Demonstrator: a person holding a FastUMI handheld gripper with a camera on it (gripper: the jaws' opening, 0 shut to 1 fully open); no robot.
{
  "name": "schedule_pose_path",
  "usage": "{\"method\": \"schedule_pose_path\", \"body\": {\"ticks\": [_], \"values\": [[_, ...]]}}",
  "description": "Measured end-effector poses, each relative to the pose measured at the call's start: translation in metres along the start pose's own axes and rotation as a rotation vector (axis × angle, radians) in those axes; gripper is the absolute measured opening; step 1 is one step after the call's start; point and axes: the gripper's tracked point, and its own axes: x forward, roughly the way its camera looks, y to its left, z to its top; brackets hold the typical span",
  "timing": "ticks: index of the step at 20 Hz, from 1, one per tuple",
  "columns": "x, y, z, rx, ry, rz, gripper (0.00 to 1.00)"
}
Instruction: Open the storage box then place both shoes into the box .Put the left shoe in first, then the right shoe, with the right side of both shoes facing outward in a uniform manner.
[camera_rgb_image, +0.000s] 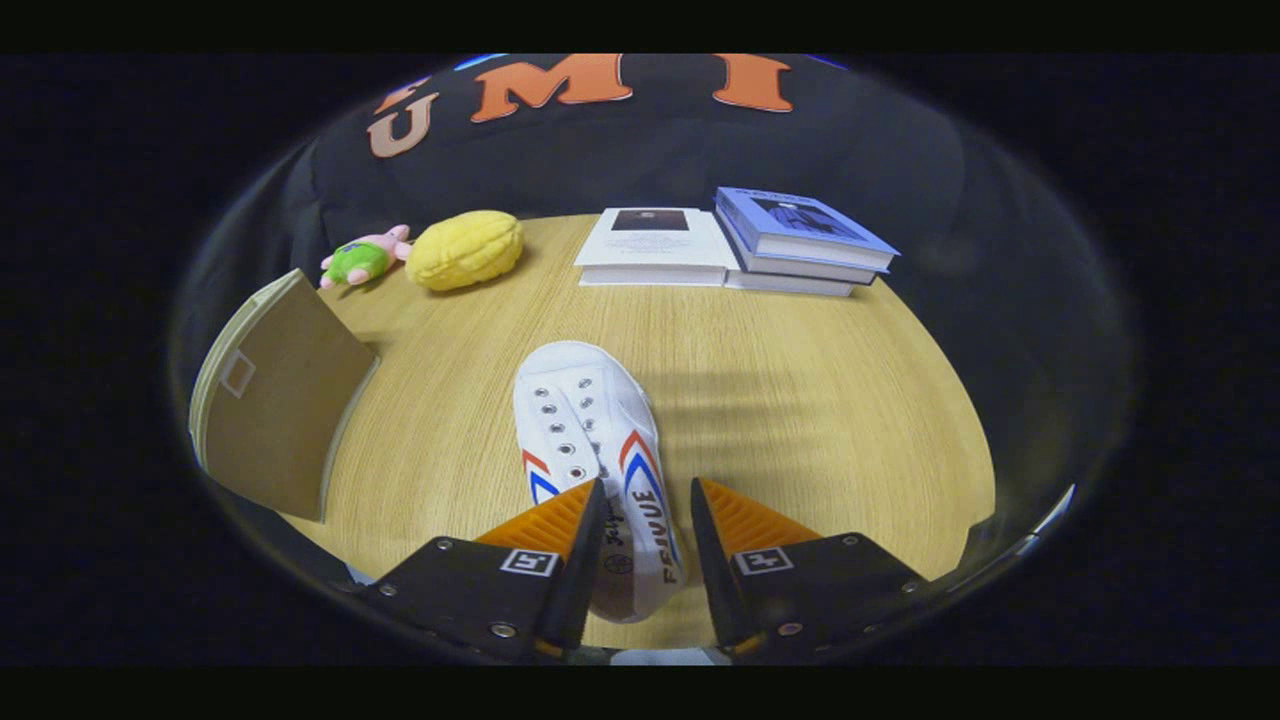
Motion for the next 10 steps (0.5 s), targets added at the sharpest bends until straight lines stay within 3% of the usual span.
{"method": "schedule_pose_path", "body": {"ticks": [3, 4, 6, 10], "values": [[0.012, -0.002, -0.005, 0.066, 0.019, -0.013, 0.48], [0.01, -0.006, -0.006, 0.112, 0.009, -0.022, 0.29], [0.007, 0.0, -0.004, 0.19, -0.009, 0.007, 0.02], [-0.015, 0.02, 0.018, 0.38, -0.081, 0.061, 0.0]]}}
